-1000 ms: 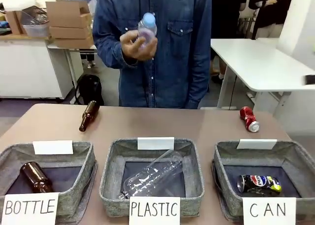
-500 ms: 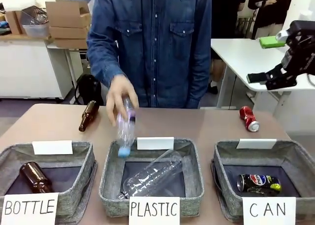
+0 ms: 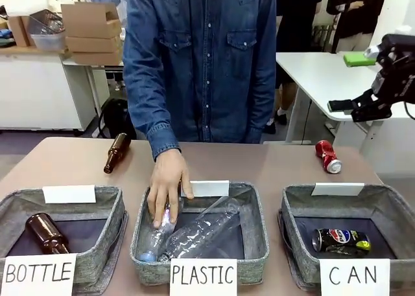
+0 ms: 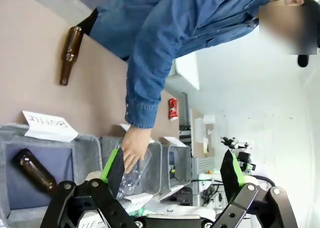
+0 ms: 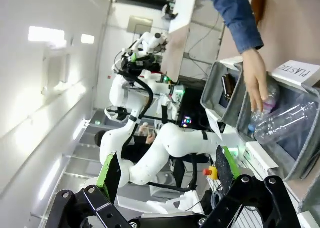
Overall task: Sort the can waste into the basket.
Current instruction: Pick up the can waste from the table and place it in the right Fabric basket.
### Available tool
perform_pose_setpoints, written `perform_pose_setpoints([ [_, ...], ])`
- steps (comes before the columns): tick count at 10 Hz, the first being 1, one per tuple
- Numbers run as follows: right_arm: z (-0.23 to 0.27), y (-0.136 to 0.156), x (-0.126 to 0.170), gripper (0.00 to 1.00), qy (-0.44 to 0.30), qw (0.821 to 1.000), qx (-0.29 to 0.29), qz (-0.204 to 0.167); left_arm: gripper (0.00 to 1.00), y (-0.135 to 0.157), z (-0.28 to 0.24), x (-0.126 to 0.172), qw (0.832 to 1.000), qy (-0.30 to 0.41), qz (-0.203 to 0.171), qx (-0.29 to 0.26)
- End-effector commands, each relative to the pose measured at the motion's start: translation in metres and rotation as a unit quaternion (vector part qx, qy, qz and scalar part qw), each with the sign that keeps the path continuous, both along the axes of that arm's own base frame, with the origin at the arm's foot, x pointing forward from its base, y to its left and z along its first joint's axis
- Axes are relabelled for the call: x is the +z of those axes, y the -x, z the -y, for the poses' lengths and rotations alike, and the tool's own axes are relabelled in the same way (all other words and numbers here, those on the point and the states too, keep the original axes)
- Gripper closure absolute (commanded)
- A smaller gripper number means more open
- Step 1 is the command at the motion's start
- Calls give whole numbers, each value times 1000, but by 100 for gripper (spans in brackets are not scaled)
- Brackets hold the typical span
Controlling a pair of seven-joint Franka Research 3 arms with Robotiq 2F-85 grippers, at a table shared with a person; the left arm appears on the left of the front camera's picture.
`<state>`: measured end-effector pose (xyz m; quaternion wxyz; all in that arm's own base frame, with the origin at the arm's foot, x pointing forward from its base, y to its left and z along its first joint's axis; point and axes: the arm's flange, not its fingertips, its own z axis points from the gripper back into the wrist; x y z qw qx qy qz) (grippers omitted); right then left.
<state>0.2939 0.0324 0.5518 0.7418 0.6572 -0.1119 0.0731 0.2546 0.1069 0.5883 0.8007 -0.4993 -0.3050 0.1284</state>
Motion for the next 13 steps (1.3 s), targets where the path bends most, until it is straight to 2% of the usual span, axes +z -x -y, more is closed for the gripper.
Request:
perform_pose_setpoints([
  [1,-5,2,2,0,-6,1000,12,3,0,5,-3,5,1000,-16,-2,-4],
  [12,-3,2,1,0,0,1000,9,1,0,5,-3,5,1000,-16,-2,-4],
  [13,-20,-2,-9,0,277,955,-111,-7,0,5,-3,5,1000,-16,-2,-4],
])
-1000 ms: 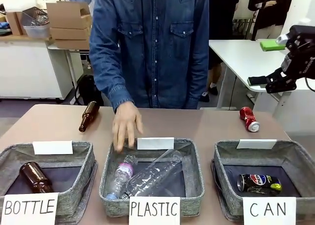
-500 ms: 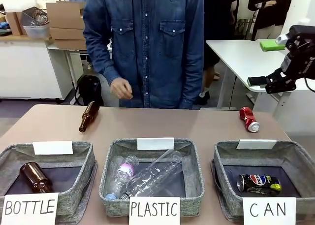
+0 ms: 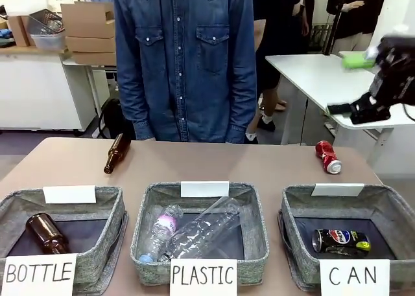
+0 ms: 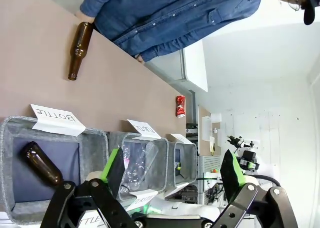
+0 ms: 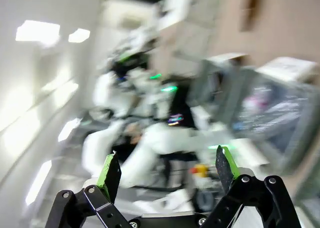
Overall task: Sort the can waste into the basket.
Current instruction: Pick up the can waste from the table and place it in the right Fabric basket.
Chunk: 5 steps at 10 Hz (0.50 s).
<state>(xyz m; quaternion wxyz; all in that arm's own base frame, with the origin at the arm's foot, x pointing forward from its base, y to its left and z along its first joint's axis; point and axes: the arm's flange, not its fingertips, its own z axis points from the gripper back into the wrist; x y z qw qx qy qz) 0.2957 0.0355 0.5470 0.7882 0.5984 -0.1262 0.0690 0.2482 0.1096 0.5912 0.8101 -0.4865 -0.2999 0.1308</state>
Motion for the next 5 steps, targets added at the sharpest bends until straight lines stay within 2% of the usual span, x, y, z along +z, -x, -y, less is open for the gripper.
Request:
perform_pose_setpoints([
  [1,-30,-9,-12,0,390,910,-141,-27,0,-2,0,3,1000,-3,8,-6],
  [2,-31,-12,-15,0,499,852,-158,-16,0,-2,0,3,1000,-3,8,-6],
  [3,-21,-12,-13,0,577,791,-205,-25,0,-2,0,3,1000,-3,8,-6],
  [4,-9,-7,-5,0,601,765,-231,-20,0,-2,0,3,1000,-3,8,-6],
  [5,2,1,0,0,608,758,-235,-33,0,-2,0,3,1000,-3,8,-6],
])
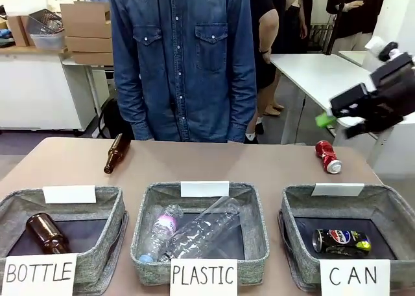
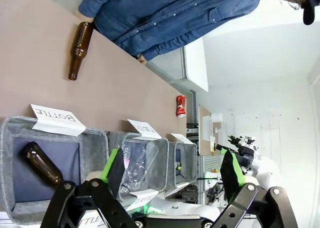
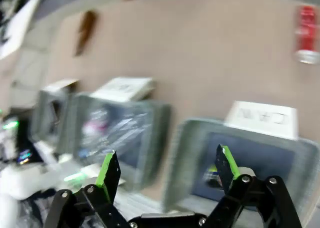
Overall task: Sort the can waste into the basket.
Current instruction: Pick up the can waste from the table and place it in the right Fabric basket.
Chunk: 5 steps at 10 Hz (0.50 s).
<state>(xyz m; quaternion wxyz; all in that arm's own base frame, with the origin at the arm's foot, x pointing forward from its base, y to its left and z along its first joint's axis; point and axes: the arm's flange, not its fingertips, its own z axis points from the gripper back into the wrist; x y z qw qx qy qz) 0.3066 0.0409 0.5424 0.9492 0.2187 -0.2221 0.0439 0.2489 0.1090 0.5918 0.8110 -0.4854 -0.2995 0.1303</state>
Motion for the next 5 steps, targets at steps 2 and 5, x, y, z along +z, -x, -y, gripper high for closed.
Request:
perform_pose_setpoints([
  [2,29,34,13,0,247,945,-198,-81,0,-1,-1,2,1000,-1,8,-6],
  [5,27,15,12,0,137,986,-99,-7,0,-1,-1,2,1000,-1,8,-6],
])
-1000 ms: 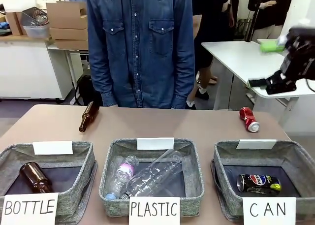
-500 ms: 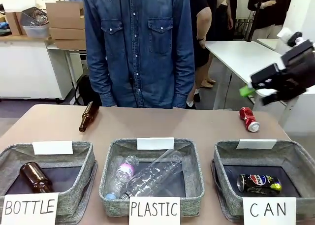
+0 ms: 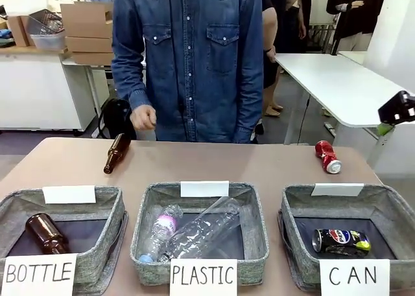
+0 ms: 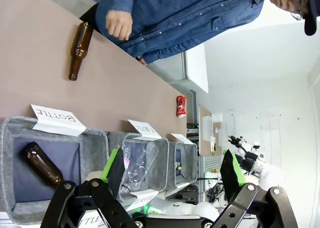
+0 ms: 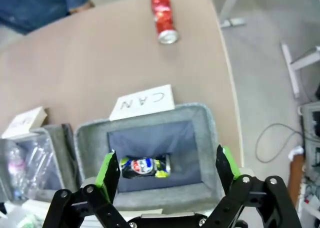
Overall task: Sort the can waste into the basket.
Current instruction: Pick up the can waste from the table and place it in the right Fabric basket.
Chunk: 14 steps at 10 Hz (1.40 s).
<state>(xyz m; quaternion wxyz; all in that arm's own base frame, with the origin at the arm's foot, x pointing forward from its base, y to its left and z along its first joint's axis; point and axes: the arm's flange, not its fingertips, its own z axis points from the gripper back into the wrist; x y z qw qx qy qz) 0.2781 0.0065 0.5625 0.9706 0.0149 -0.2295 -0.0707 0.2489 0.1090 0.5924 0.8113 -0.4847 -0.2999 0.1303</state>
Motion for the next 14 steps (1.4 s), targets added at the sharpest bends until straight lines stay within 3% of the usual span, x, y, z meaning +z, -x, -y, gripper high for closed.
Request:
perform_pose_setpoints([
  [1,7,4,3,0,13,1000,-20,2,0,-1,-1,1,1000,0,8,-6],
  [2,-1,7,0,0,22,999,33,-6,0,-1,-1,1,1000,0,8,-6],
  [3,5,-13,-4,0,20,998,47,-25,0,-1,-1,1,1000,0,8,-6],
  [6,22,-129,-35,0,2,993,93,-67,0,-1,-1,1,1000,0,8,-6],
  [7,19,-161,-55,0,13,993,64,-94,0,-1,-1,1,1000,0,8,-6],
  [8,15,-188,-73,0,-21,991,97,-94,0,-1,-1,1,1000,0,8,-6],
  [10,17,-235,-124,0,-17,993,42,-107,0,-1,-1,1,1000,0,8,-6],
  [12,24,-262,-168,0,-25,997,8,-67,0,-1,-1,1,1000,0,8,-6],
  [13,22,-249,-153,0,-80,990,-25,-117,0,-1,-1,1,1000,0,8,-6],
  [14,25,-252,-163,0,-30,994,39,-95,0,-1,-1,1,1000,0,8,-6],
])
